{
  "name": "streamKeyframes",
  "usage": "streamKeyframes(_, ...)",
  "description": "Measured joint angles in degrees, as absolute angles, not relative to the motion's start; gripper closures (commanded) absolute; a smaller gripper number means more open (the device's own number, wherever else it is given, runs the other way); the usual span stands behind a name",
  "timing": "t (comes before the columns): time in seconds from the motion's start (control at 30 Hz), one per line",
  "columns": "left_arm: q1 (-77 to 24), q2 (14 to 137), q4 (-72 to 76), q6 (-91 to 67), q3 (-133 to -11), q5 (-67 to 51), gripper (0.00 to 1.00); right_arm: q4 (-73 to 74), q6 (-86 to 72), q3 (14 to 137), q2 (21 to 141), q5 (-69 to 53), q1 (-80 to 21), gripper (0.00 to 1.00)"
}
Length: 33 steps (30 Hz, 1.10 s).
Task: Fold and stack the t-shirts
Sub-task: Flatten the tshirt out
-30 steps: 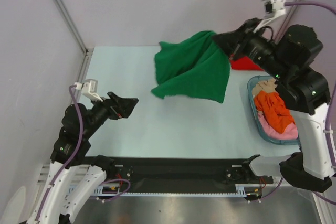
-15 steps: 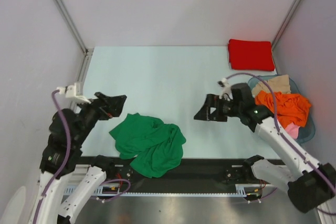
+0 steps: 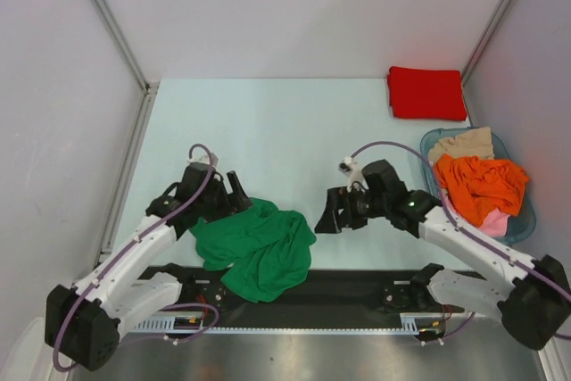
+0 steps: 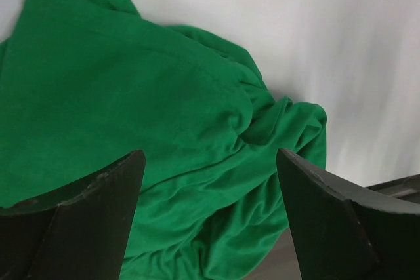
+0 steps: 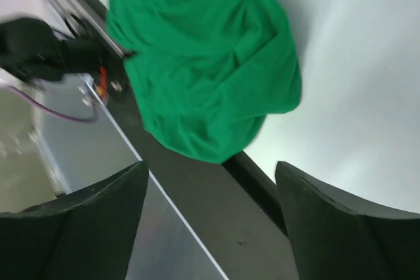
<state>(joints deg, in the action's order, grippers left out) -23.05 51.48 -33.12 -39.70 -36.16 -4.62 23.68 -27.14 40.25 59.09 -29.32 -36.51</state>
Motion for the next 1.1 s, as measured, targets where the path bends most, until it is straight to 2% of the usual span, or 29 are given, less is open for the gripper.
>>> streamKeyframes(0.13,-27.4,56.9,-29.5,-42.1,-36.2,-1.4,0.13,19.0,-27.4,39.4,67.7,-26.8,-42.7,0.31)
streamKeyframes(0.3,-28.4,64.4,-26.3,-43.8,-35.9,1.1,0.17,14.9,-26.9,39.2,76.4,-22.7,-46.6,0.37)
streamKeyframes(0.4,-28.4,66.8,-24.2,-44.2,-35.7,1.8,0.25,12.3,-26.8,39.3,80.4,-21.7,-47.3,0.37)
streamKeyframes(0.43,-28.4,67.4,-23.6,-44.2,-35.7,1.9,0.32,11.5,-26.7,39.3,81.6,-21.4,-47.4,0.38)
streamKeyframes(0.6,-28.4,68.1,-21.9,-44.1,-35.7,3.3,0.36,9.4,-26.4,40.1,86.0,-20.6,-47.5,0.44)
streamKeyframes(0.67,-28.4,67.6,-21.7,-44.0,-35.7,4.1,0.42,8.5,-26.4,40.2,86.8,-20.6,-47.6,0.48)
streamKeyframes(0.7,-28.4,67.0,-21.4,-43.9,-35.5,4.5,0.47,8.0,-26.3,40.3,87.1,-20.5,-47.6,0.53)
streamKeyframes(0.73,-28.4,66.3,-21.0,-43.7,-35.2,4.8,0.61,7.4,-26.2,40.5,87.6,-20.5,-47.7,0.64)
streamKeyframes(0.8,-28.4,64.7,-20.1,-43.5,-34.3,5.3,0.75,6.5,-25.9,40.8,88.8,-20.5,-47.7,0.76)
streamKeyframes(0.83,-28.4,64.0,-19.9,-43.3,-33.9,5.5,0.85,6.4,-25.9,41.0,89.3,-20.4,-47.7,0.88)
streamKeyframes(0.87,-28.4,63.6,-19.7,-43.2,-33.8,5.9,0.89,6.3,-25.6,41.2,89.9,-20.3,-47.7,0.92)
streamKeyframes(0.9,-28.3,63.4,-19.7,-42.4,-33.8,6.3,1.0,6.7,-25.6,41.6,90.4,-19.9,-47.7,1.0)
streamKeyframes(1.0,-28.2,63.4,-19.6,-41.4,-34.0,7.2,0.99,8.2,-25.3,43.7,91.1,-18.7,-47.1,1.0)
streamKeyframes(1.03,-27.9,63.5,-19.9,-40.8,-34.4,7.3,0.73,9.1,-25.2,44.8,91.2,-18.3,-46.4,1.0)
streamKeyframes(1.1,-27.4,64.4,-20.1,-39.0,-36.1,6.8,0.39,9.8,-24.7,46.9,91.2,-18.2,-44.4,1.0)
